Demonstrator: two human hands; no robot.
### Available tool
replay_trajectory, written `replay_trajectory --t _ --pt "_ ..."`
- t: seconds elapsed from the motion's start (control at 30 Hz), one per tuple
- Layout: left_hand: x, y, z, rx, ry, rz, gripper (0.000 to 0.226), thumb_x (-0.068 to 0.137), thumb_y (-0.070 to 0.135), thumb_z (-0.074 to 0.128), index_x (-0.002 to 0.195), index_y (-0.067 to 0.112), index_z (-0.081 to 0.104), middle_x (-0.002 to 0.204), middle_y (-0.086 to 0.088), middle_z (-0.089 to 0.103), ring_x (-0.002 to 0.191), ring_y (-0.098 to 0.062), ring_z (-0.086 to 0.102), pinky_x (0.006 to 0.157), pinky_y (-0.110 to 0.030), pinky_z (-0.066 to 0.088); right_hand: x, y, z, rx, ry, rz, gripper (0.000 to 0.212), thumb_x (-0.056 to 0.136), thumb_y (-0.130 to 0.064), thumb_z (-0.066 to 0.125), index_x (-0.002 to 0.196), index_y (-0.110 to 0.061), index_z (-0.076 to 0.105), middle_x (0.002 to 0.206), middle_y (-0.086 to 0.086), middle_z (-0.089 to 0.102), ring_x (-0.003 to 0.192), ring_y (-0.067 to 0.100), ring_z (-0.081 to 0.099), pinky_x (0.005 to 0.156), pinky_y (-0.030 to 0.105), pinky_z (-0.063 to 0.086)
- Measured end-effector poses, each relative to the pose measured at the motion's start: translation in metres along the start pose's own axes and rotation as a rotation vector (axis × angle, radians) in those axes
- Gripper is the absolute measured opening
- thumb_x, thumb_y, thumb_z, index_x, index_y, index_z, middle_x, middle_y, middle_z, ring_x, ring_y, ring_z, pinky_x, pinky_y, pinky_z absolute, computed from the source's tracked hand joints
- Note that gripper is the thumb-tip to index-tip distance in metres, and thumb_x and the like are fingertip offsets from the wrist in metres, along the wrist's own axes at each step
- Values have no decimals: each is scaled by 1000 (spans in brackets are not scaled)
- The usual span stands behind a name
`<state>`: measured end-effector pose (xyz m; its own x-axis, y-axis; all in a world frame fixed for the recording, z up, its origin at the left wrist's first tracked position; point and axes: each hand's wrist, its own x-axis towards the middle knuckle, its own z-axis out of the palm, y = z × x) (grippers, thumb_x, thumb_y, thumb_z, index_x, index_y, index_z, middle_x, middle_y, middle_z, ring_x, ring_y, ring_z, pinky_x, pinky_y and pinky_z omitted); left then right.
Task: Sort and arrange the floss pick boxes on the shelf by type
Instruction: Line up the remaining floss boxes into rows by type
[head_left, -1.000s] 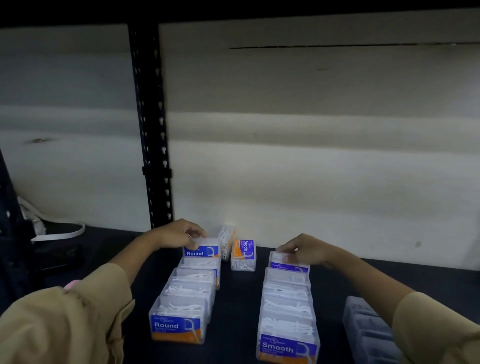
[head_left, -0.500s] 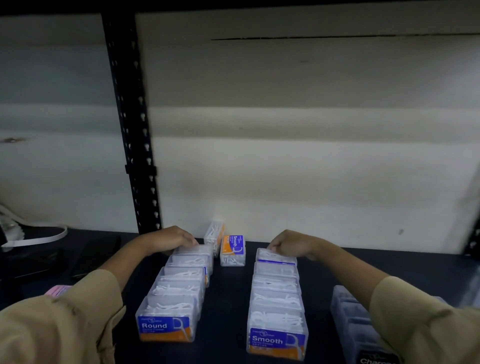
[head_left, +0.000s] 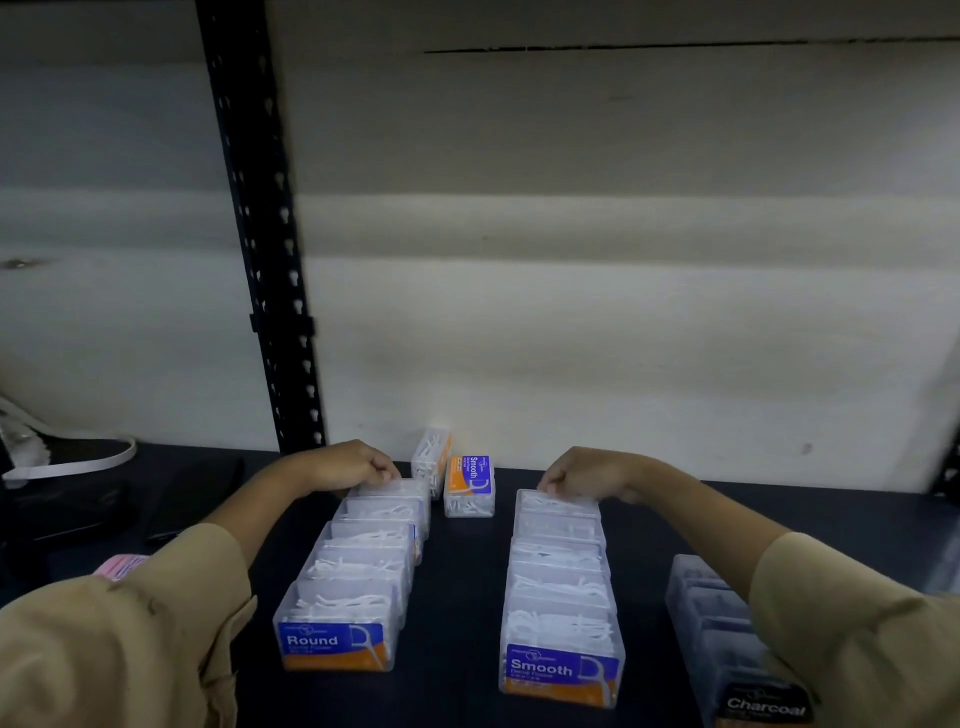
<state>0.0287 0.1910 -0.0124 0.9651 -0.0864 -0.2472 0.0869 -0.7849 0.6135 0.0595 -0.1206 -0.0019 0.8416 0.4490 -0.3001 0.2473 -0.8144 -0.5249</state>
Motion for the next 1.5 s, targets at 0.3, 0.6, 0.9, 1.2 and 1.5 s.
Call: replay_trajectory --t 0.3,0.6,0.9,1.2,1.5 --pt "30 24 5 193 335 3 26 86 38 57 107 23 61 115 -7 65 97 -21 59 89 -29 48 38 -37 8 32 50 124 27 96 -31 44 89 -8 57 73 4 61 58 14 53 59 25 43" --pt "53 47 20 403 230 -77 57 83 45 58 134 25 41 135 -9 50 117 -27 54 93 -32 46 76 -78 43 -182 98 144 87 82 -48 59 143 -5 14 137 18 44 116 35 55 91 41 47" --pt "49 36 9 353 235 -56 56 80 34 65 131 21 46 137 -6 47 117 -22 51 90 -23 43 75 -75 33 -206 89 195 96 76 -39 71 143 -1 13 139 17 42 123 32 47 92 36 45" --pt "51 46 12 369 294 23 44 88 4 46 127 23 53 132 -7 50 111 -23 55 89 -29 46 57 -45 2 -512 70 226 65 78 -30 72 129 -1 44 133 15 51 121 28 50 98 33 41" --pt "58 45 12 694 96 142 59 87 11 59 138 36 40 136 -2 41 125 -23 35 103 -37 40 47 -17 -13 -491 133 145 58 81 -21 70 130 -1 47 134 16 51 124 27 49 99 31 41"
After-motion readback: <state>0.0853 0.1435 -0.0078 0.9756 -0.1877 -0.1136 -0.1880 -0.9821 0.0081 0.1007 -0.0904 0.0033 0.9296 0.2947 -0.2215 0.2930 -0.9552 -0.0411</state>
